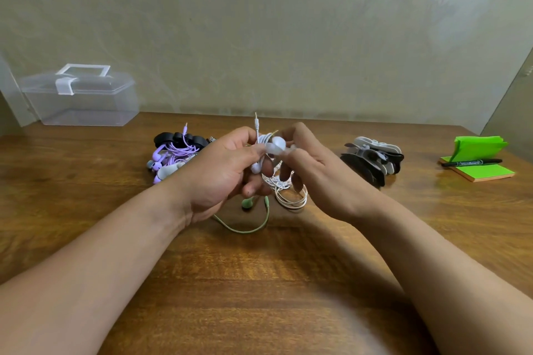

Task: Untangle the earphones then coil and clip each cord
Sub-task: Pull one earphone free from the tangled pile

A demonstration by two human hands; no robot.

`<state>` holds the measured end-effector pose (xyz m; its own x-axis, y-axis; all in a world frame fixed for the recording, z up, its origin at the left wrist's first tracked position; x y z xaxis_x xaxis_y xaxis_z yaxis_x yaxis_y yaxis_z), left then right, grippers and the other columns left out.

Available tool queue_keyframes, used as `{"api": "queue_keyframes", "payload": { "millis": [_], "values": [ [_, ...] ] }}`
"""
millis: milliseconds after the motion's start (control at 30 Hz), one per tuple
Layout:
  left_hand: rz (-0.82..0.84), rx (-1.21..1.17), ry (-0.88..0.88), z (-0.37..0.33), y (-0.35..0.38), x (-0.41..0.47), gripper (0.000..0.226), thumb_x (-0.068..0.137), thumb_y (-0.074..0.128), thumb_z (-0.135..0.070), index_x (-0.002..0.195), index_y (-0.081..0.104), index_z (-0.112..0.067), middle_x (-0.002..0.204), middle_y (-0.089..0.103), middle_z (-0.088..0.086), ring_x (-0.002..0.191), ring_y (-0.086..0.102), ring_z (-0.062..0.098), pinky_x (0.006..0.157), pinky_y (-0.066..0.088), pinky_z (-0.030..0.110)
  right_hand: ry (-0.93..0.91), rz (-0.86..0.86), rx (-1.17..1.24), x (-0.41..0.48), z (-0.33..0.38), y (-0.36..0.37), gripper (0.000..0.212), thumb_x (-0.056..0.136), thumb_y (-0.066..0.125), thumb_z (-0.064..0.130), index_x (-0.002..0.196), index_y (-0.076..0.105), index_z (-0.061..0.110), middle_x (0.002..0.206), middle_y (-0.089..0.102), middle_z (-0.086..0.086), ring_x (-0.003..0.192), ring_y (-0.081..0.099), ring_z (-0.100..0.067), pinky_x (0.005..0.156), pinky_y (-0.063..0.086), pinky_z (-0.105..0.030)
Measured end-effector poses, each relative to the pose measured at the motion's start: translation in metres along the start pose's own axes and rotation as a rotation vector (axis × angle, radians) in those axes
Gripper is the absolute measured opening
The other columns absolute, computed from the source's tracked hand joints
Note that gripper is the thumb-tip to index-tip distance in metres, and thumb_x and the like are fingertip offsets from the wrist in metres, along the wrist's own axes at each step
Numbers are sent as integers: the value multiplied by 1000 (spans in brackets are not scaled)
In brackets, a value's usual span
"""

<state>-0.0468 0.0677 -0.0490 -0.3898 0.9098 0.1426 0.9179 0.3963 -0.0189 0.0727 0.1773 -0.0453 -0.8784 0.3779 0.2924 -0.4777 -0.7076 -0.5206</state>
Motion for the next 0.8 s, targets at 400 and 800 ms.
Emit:
{"api": "queue_keyframes", "payload": {
  "millis": [400,800],
  "values": [
    [-38,58,-10,4,-6,3,22,111,39,-10,114,59,-4,93,66,11,50,46,19,76,48,43,-65,-140,85,5,-4,-5,13,100,71,31,103,60,24,81,72,-12,70,69,-30,72,59,-54],
    [-62,173,-10,10,-7,4,22,112,41,-23,111,57,-9,98,64,17,55,53,19,65,43,34,-50,-199,-267,3,-3,-5,22,100,70,32,113,52,30,89,72,11,80,67,-4,69,53,-25]
  ]
}}
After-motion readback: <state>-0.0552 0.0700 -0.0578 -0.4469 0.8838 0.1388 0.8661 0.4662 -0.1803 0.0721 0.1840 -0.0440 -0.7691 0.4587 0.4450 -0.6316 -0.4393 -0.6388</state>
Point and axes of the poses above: each hand's wrist, its own x-axis towards the middle knuckle, its own y-axis out of the palm, z = x × y, the point moved 4 cm from there along x, towards the middle knuckle
